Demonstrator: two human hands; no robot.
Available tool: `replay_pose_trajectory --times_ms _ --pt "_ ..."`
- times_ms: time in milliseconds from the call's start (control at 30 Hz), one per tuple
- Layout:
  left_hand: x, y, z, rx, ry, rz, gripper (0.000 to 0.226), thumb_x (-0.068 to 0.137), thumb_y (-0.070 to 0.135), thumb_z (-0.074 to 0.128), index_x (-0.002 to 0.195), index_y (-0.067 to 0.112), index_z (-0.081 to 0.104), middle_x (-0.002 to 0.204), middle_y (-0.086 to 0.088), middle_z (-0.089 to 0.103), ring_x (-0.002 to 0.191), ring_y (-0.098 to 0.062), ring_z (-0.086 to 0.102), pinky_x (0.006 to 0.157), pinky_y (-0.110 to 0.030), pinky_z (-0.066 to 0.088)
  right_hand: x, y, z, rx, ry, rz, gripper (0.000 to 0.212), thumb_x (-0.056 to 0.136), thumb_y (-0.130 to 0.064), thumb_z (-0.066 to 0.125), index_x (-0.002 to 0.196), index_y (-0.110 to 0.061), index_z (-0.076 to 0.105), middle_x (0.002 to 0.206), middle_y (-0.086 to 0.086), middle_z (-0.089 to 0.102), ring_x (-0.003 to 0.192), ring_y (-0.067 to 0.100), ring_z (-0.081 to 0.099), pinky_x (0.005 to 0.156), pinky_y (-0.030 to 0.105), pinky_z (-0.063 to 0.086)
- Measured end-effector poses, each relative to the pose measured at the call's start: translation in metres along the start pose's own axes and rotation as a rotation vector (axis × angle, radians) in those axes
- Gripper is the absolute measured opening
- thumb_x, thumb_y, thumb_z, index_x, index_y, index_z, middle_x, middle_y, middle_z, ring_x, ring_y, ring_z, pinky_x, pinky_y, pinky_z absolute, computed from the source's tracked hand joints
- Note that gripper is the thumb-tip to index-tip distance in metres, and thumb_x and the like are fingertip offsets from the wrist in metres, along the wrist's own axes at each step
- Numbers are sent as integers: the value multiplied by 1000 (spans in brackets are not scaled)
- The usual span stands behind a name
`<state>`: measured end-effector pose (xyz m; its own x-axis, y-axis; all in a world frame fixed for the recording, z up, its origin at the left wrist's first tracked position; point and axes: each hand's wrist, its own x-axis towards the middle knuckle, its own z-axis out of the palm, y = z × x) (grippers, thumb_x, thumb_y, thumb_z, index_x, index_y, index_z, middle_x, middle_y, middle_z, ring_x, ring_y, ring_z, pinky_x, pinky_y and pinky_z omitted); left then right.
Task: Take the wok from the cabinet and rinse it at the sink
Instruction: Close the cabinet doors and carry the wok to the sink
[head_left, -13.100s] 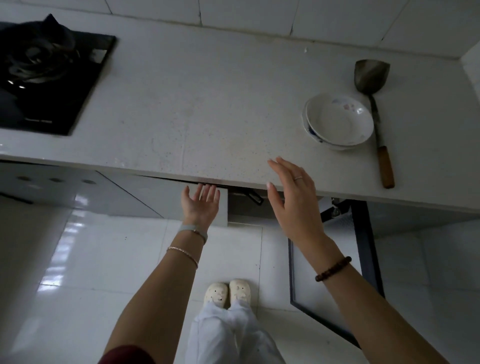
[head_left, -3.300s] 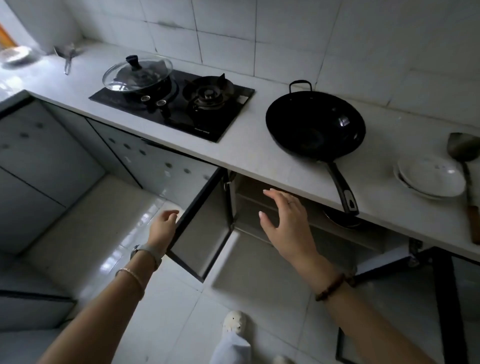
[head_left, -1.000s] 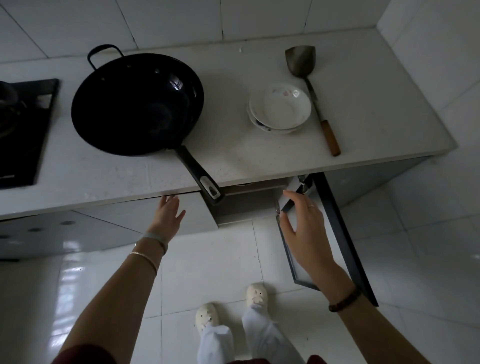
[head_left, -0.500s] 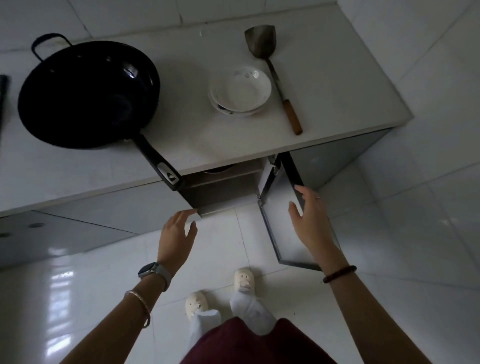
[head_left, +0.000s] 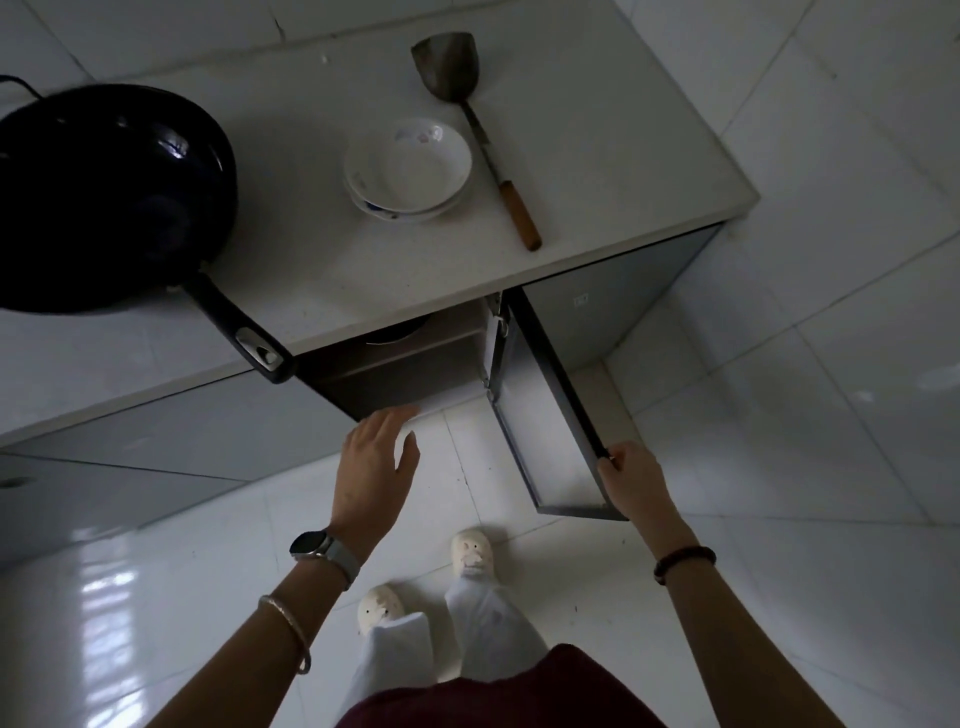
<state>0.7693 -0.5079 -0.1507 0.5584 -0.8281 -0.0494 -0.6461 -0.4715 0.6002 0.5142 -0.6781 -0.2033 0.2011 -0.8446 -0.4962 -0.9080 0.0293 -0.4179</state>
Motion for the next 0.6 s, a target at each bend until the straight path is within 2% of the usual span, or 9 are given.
replay_pose_trajectory --times_ms 200,367,500,567,600 --pt "-8 -15 -9 1 15 -38 30 96 15 54 125 16 59 125 -5 62 115 -25 56 102 -38 40 -5 -13 4 17 14 17 14 93 -9 49 87 -1 59 64 4 53 50 10 46 43 17 32" --pt "-18 -36 -25 -11 39 -90 30 96 16 53 126 15 59 126 -6 61 117 -26 55 104 -40 41 -14 -34 15 7 -25 107 28 93 -8 45 65 -6 43 52 2 41 44 14 37 41 23 28" --pt "-32 -62 -44 -21 78 -120 31 95 13 54 125 15 59 126 -5 62 117 -25 55 104 -41 43 -33 -60 28 19 -31 84 40 93 -8 43 53 -11 36 49 1 37 43 13 33 39 21 23" --pt "-36 -68 -48 -24 88 -121 31 95 11 54 125 14 59 126 -6 62 118 -25 55 104 -40 41 -35 -66 32 58 -66 121 44 93 -10 44 50 -11 36 50 2 40 45 15 37 42 22 28" --pt "-42 -75 -54 -20 95 -132 31 95 11 54 125 14 59 127 -6 62 119 -26 55 105 -40 41 -39 -74 39 99 -104 152 43 93 -11 45 51 -11 38 53 5 44 49 18 43 47 24 36"
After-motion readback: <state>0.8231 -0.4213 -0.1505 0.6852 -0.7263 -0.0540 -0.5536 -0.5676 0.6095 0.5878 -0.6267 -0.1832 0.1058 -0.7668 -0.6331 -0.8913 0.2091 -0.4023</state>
